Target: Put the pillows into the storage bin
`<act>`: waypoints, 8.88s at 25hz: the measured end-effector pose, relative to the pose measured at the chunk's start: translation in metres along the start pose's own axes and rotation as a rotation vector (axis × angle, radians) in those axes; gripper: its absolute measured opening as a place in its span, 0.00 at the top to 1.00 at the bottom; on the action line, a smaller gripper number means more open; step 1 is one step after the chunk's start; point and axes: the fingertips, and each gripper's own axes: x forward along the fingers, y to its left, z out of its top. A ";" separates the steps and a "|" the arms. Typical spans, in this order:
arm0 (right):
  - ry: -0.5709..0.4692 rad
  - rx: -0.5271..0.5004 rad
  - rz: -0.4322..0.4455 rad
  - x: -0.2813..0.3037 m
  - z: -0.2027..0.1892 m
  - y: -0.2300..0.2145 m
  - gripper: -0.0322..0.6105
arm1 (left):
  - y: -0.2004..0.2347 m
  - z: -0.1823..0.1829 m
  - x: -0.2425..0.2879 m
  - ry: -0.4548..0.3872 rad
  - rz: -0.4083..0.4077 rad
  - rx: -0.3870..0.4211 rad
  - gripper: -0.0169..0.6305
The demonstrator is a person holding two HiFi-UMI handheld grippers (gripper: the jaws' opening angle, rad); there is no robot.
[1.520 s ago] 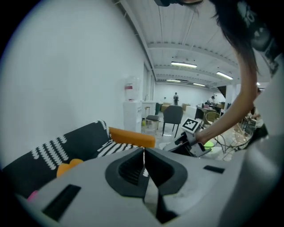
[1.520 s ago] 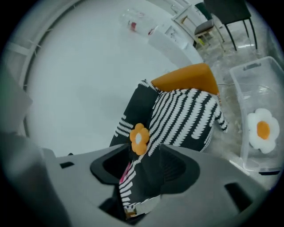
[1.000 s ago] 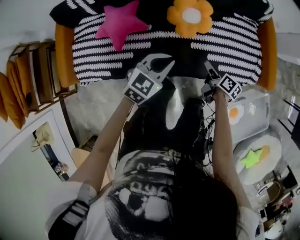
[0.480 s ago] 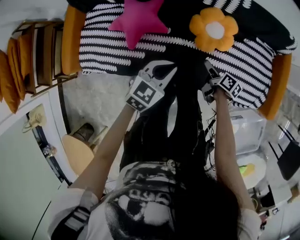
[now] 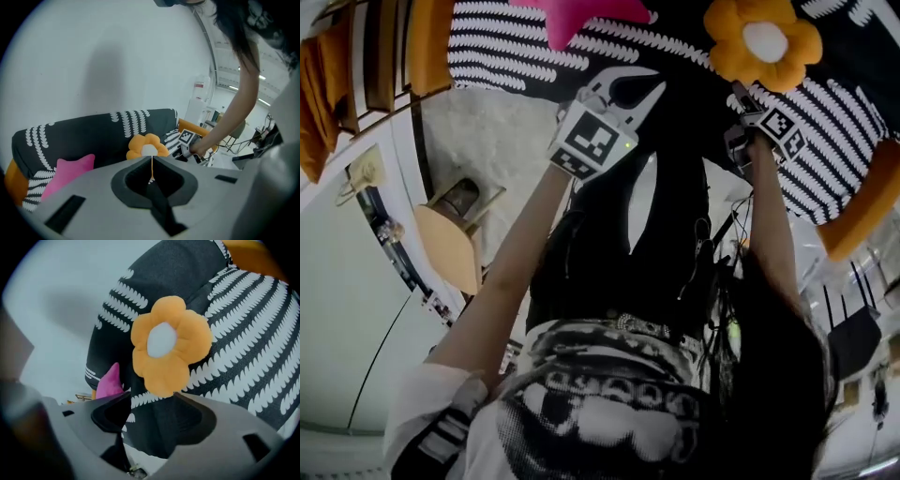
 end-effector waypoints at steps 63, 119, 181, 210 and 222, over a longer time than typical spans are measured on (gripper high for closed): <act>-0.453 0.301 0.335 -0.259 -0.164 0.102 0.88 | -0.189 0.044 -0.109 -0.079 -0.466 0.358 0.96; -0.801 0.351 0.111 -0.615 -0.247 -0.330 0.67 | -0.689 0.029 -0.025 -0.032 -0.725 0.585 0.96; 0.331 -0.315 0.368 0.082 -0.226 0.361 0.66 | 0.136 -0.093 -0.295 -0.096 0.409 -0.289 0.96; 0.587 -0.320 0.038 0.315 -0.224 0.288 0.48 | 0.246 -0.125 -0.217 0.034 0.483 -0.480 0.96; 0.474 -0.162 0.197 0.229 -0.186 0.332 0.61 | 0.227 -0.086 -0.228 0.000 0.427 -0.352 0.96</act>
